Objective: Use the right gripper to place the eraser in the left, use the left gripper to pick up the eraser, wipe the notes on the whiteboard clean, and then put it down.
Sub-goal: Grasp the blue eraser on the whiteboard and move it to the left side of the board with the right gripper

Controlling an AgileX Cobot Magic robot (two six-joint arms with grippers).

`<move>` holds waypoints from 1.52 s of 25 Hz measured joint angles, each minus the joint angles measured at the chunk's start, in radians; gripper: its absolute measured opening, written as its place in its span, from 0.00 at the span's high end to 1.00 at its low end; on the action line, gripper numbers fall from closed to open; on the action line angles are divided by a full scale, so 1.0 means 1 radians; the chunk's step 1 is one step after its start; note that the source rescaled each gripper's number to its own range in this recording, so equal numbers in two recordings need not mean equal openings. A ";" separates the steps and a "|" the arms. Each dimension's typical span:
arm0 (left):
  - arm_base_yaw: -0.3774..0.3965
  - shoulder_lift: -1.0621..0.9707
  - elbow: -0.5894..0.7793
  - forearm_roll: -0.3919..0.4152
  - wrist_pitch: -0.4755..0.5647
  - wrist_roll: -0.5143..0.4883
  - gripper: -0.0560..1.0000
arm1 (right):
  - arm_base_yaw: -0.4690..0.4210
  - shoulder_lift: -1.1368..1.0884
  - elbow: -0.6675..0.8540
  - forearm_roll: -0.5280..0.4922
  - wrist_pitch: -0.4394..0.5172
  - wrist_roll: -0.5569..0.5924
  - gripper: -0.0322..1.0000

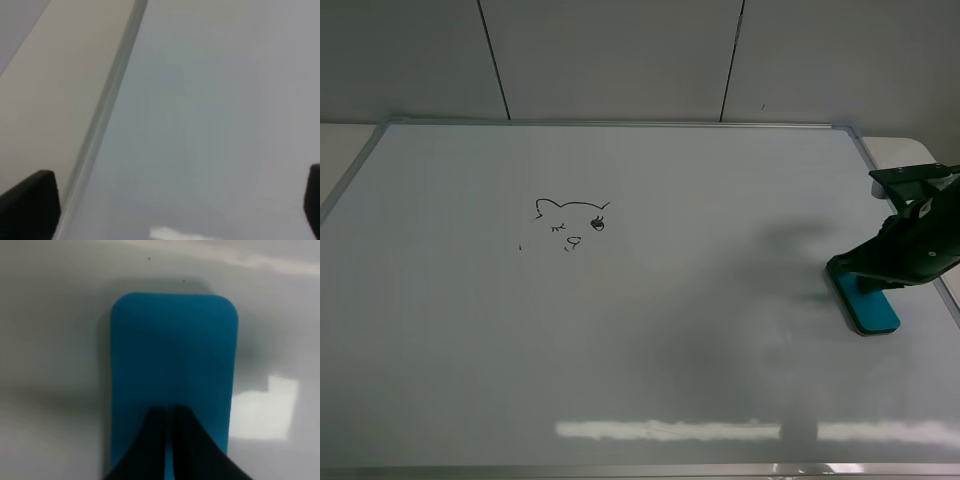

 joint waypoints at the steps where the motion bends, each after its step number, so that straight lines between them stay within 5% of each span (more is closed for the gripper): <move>1: 0.000 0.000 0.000 0.000 0.000 0.000 0.02 | 0.000 0.010 -0.001 -0.003 -0.004 -0.004 0.97; 12: 0.000 0.000 0.000 0.000 0.000 0.000 0.02 | 0.102 0.073 -0.023 -0.066 -0.029 -0.030 0.97; 28: 0.000 0.000 0.000 -0.001 0.000 0.000 0.02 | 0.665 0.138 -0.040 -0.069 -0.208 0.121 0.97; 38: 0.000 0.000 0.000 -0.001 0.000 0.000 0.02 | 0.883 0.276 -0.331 -0.032 0.049 0.189 0.97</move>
